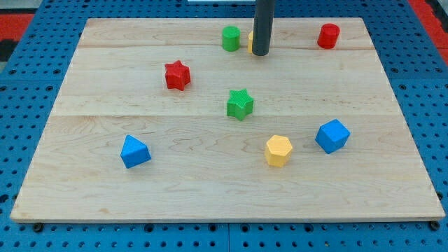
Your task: Push the red circle towards right to the yellow heart
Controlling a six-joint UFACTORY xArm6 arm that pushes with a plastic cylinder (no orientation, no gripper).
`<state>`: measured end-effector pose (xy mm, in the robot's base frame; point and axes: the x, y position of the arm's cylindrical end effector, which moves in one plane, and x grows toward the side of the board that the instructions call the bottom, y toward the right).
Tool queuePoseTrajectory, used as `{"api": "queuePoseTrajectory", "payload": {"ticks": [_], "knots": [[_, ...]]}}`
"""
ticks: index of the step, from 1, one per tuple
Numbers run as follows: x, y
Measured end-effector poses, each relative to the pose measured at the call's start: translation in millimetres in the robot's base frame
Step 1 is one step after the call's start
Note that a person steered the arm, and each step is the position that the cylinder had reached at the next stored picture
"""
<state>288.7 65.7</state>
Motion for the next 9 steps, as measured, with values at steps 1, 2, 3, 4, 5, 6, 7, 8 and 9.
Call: {"api": "queuePoseTrajectory", "payload": {"ticks": [1,2,3,4,5,6,7,8,9], "knots": [[-4,0],[-9,0],[-9,1],[7,9],[35,56],[38,108],[30,167],[11,228],[-26,258]]}}
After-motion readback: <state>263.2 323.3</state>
